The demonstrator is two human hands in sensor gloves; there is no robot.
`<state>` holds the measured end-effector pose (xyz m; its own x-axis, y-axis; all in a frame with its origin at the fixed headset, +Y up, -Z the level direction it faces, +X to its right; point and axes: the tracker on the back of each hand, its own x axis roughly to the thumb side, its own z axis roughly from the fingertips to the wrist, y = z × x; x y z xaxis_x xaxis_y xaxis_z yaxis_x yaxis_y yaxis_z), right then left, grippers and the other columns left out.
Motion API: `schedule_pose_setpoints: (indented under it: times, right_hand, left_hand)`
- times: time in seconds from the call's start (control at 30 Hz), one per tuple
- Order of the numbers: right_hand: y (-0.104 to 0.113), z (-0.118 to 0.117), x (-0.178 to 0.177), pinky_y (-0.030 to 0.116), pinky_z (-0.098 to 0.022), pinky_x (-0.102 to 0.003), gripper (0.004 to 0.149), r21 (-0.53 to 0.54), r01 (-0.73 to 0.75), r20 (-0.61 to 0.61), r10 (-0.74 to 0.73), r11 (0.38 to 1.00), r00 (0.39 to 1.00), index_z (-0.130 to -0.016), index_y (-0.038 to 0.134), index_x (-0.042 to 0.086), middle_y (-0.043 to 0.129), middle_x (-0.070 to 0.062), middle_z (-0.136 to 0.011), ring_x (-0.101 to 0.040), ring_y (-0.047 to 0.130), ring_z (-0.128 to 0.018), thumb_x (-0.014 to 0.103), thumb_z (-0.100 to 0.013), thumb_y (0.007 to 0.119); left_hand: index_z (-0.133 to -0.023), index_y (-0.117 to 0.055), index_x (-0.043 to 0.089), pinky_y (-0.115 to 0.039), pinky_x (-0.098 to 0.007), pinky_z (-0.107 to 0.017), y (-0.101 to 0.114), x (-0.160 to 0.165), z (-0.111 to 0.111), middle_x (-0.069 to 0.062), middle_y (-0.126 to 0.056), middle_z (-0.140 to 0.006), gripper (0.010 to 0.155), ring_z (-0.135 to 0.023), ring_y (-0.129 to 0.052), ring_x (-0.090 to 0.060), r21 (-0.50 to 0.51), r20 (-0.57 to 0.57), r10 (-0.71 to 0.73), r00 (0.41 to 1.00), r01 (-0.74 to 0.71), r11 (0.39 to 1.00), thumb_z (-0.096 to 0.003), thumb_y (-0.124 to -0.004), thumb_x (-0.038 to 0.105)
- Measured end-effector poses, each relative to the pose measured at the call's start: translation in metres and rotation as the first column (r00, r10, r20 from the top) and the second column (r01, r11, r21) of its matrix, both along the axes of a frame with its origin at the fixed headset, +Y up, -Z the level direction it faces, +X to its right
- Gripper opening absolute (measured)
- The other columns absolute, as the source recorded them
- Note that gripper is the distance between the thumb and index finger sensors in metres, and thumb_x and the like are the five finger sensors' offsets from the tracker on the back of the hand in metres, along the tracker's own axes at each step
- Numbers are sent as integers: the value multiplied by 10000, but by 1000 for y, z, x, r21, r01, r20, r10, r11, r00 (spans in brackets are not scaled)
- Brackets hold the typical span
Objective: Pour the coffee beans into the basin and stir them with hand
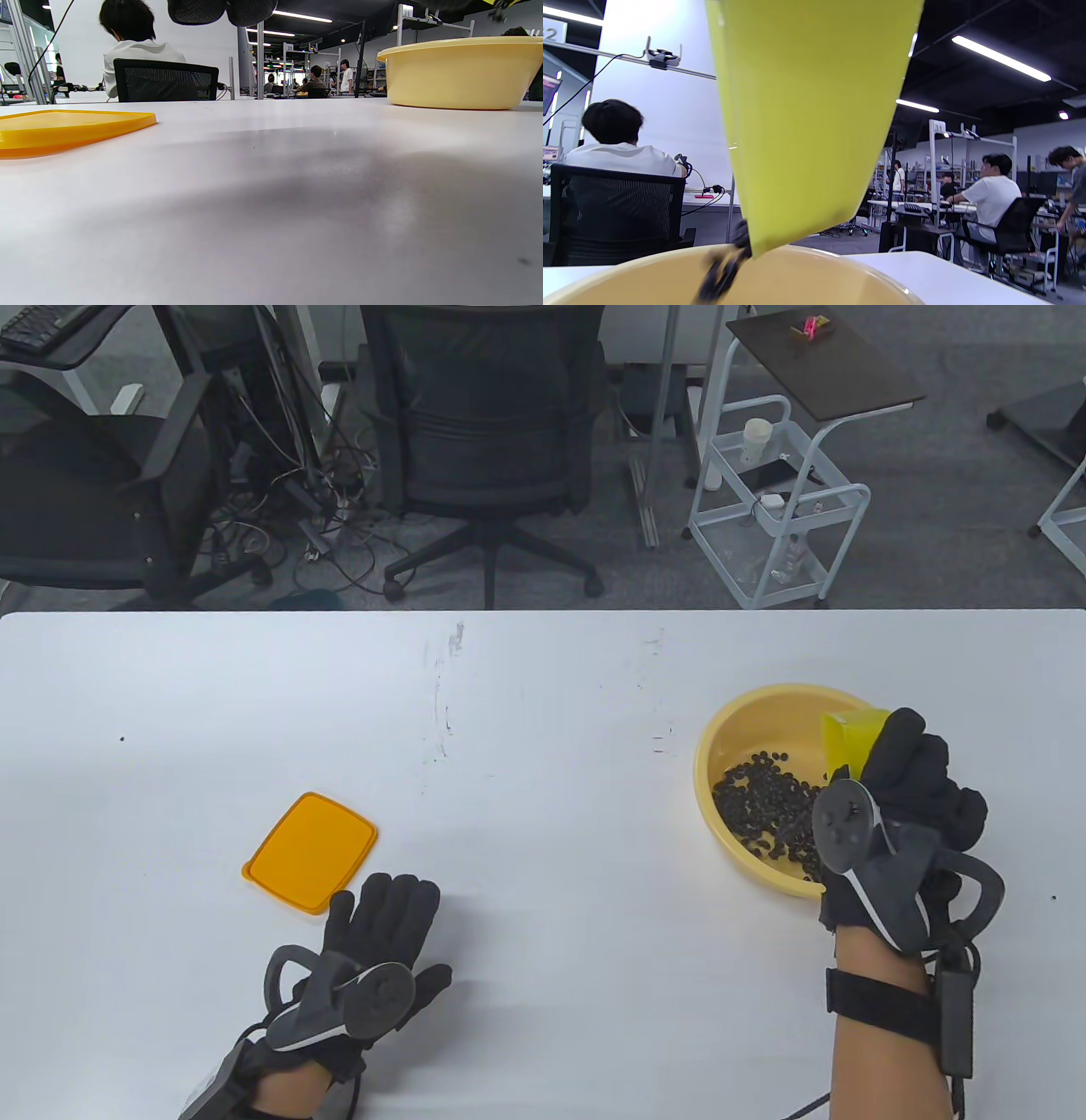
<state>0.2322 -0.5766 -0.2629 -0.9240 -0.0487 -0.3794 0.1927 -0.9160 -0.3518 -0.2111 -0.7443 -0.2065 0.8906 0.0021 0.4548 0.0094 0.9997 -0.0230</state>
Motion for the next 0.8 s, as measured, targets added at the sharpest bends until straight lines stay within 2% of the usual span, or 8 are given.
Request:
schedule_pose_setpoints:
  times: [0.2, 0.33, 0.4, 0.5, 0.63, 0.73, 0.8]
  right_hand:
    - [-9, -4, -20, 293, -665, -635, 739, -80, -221, -56, 217, 972, 975, -1005, -14, 161, 210, -208, -1001, -395, 542, -815, 448, -539, 483]
    - [-19, -6, -34, 221, -667, -623, 753, -124, -370, -101, 360, 921, 928, -977, -71, 197, 142, -197, -991, -399, 470, -817, 451, -537, 484]
    - [-27, -9, -41, 167, -671, -609, 760, -193, -438, -139, 417, 878, 898, -956, -96, 254, 103, -171, -989, -389, 421, -820, 460, -531, 499]
    - [-36, -11, -48, 153, -665, -605, 763, -223, -527, -166, 501, 820, 849, -940, -111, 289, 100, -164, -984, -383, 408, -813, 463, -527, 506]
    - [-44, -12, -55, 168, -654, -611, 757, -200, -562, -195, 530, 803, 825, -943, -109, 281, 117, -177, -979, -387, 423, -799, 458, -528, 499]
    - [-38, -8, -56, 220, -646, -621, 735, -91, -523, -133, 510, 847, 850, -961, -90, 238, 162, -201, -979, -401, 466, -789, 438, -535, 475]
    - [-28, -2, -57, 253, -646, -623, 716, 9, -447, -72, 446, 895, 892, -973, -68, 205, 194, -209, -984, -414, 495, -793, 417, -538, 460]
  left_hand:
    - [-1111, -146, 199, -372, -660, -762, 0, 0, 0, -183, -375, -1184, 841, -1105, -484, -489, 0, 0, -2, 1000, 2, 1000, -524, -542, 652]
    - [-1111, -147, 199, -373, -660, -762, 0, 0, 1, -184, -376, -1184, 840, -1105, -485, -489, -2, 0, -3, 1000, 3, 1000, -524, -542, 652]
    - [-1110, -147, 200, -374, -660, -762, 0, 0, 0, -183, -376, -1185, 840, -1105, -486, -487, -2, 0, -3, 1000, 3, 1000, -523, -542, 653]
    - [-1111, -146, 197, -372, -661, -762, 0, 0, 0, -184, -376, -1184, 841, -1105, -484, -490, -2, 0, -3, 1000, 3, 1000, -525, -542, 652]
    - [-1111, -146, 198, -372, -660, -762, 0, 0, 0, -183, -375, -1185, 841, -1105, -484, -489, -2, 0, -3, 1000, 3, 1000, -524, -542, 653]
    - [-1111, -147, 200, -373, -661, -762, 0, 0, 1, -184, -376, -1185, 840, -1106, -483, -489, -2, 0, -3, 1000, 3, 1000, -524, -542, 652]
    - [-1111, -150, 200, -373, -661, -761, 0, 0, 1, -183, -378, -1184, 838, -1104, -487, -490, -2, 0, -3, 1000, 3, 1000, -524, -542, 652]
